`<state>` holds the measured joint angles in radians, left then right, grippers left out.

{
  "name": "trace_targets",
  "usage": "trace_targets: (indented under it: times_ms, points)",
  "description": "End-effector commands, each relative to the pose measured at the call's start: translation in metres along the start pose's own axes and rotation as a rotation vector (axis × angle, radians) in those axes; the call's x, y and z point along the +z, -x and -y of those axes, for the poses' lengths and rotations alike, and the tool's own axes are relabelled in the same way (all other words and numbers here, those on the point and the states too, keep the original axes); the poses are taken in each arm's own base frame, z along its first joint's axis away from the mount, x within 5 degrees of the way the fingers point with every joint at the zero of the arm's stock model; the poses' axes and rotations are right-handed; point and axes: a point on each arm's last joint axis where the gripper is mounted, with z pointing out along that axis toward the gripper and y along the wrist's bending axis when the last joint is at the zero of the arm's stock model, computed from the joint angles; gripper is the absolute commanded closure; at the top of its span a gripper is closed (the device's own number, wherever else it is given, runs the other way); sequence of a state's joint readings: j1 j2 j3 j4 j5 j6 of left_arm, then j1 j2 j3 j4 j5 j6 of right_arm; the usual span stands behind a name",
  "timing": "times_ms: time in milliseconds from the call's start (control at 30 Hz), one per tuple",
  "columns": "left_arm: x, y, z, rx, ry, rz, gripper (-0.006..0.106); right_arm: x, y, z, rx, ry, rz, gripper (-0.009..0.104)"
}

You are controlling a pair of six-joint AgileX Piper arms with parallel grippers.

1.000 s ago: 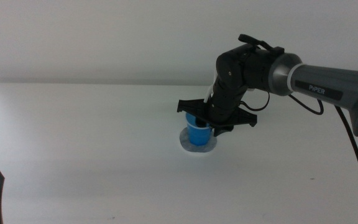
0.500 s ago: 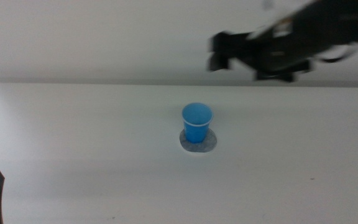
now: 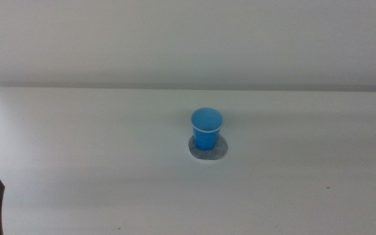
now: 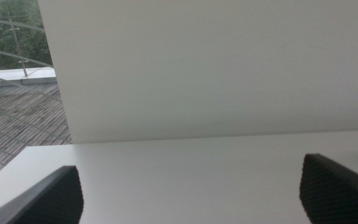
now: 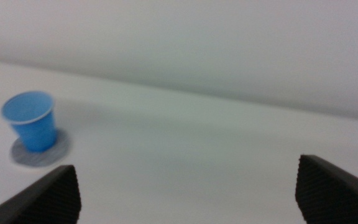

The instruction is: Place an empty cup on a cup mat.

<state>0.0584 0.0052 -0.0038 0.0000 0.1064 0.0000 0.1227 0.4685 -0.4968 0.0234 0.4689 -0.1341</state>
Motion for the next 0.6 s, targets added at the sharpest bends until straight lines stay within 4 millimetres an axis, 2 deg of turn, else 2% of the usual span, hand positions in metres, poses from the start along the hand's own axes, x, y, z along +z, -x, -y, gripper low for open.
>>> trace_targets:
  times_ms: [0, 267, 467, 567]
  points:
    - [-0.001, -0.011, 0.000, 0.000, -0.008, 0.013, 0.007, -0.011, -0.019, 0.001, -0.047, -0.050, 0.110, 0.002]
    - [-0.001, -0.011, 0.000, 0.000, -0.008, 0.013, 0.007, -0.018, -0.071, -0.006, -0.062, -0.065, 0.207, 0.002]
    - [-0.001, -0.011, 0.000, 0.000, -0.008, 0.013, 0.007, -0.018, -0.092, -0.008, -0.063, -0.072, 0.253, 0.002]
    - [-0.001, -0.011, 0.000, 0.000, -0.008, 0.013, 0.007, -0.013, -0.105, -0.010, -0.063, -0.070, 0.238, 0.002]
